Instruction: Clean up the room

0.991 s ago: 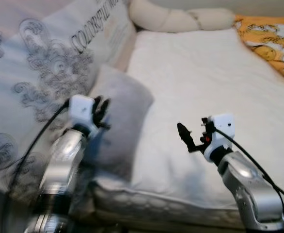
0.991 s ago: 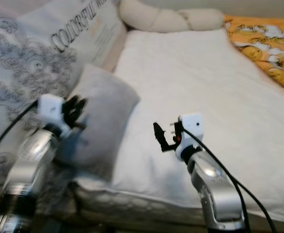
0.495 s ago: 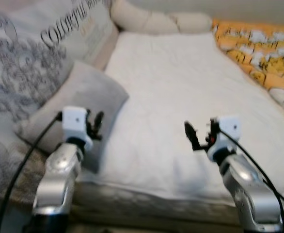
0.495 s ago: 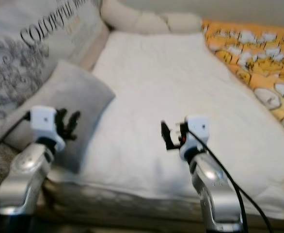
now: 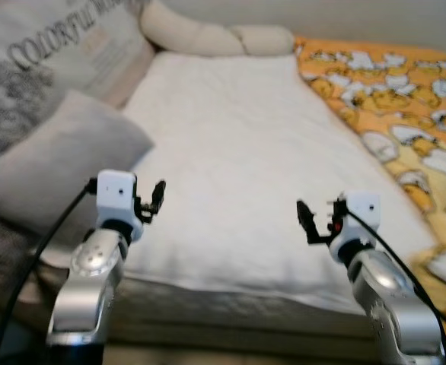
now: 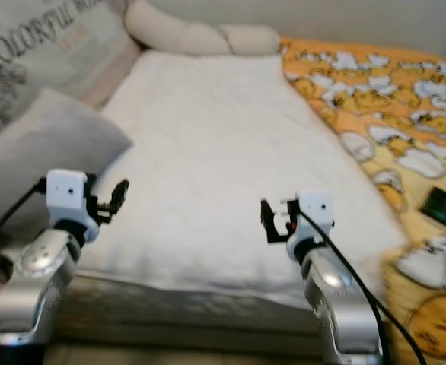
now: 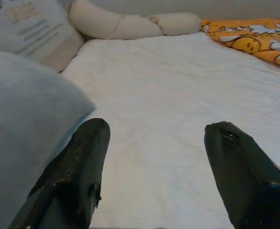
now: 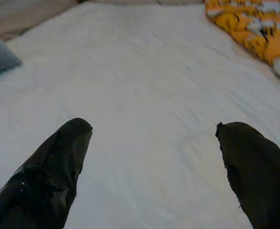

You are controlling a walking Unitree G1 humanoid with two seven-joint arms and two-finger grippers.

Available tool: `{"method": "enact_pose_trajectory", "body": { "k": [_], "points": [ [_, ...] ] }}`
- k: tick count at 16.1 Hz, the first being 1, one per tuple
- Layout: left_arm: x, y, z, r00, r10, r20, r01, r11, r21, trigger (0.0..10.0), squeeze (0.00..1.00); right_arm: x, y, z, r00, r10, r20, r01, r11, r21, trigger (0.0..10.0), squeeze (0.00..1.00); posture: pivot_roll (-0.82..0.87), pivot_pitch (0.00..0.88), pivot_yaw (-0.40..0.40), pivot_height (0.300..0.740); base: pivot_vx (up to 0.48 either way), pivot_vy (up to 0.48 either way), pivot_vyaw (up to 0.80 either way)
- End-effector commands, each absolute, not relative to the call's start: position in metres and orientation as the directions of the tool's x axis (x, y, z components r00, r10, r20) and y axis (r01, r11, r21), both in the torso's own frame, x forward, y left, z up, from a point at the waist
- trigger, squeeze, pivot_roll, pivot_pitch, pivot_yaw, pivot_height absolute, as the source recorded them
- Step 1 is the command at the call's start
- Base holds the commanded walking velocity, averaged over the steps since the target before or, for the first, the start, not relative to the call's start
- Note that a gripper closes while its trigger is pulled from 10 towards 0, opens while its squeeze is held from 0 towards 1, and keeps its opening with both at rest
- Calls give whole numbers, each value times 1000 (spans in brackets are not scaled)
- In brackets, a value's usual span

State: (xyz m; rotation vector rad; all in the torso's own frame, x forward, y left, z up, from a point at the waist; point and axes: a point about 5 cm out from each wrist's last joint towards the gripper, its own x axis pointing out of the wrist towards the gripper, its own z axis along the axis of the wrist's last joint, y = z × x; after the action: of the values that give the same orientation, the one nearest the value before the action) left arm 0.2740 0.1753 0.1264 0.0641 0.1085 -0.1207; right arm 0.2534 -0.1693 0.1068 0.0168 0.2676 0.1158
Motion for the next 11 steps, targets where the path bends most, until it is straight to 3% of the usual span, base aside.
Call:
{"method": "enact_pose_trajectory", "body": {
  "k": [1,10,11],
  "points": [
    [275,167,129,984,-139,-109,145,988,53,10000,1000,251,-176,103,951,89,-297,-85,996,26,10000,1000,-38,0,35,740,0,-480,0],
    [269,166,128,982,-146,-116,152,988,41,10000,1000,246,-176,101,948,97,-302,-87,995,43,10000,1000,-29,0,20,740,0,-477,0],
    [268,165,129,983,-147,-110,150,988,22,10000,1000,245,-174,101,948,105,-300,-98,994,38,10000,1000,-29,0,18,740,0,0,0]
  ]
}}
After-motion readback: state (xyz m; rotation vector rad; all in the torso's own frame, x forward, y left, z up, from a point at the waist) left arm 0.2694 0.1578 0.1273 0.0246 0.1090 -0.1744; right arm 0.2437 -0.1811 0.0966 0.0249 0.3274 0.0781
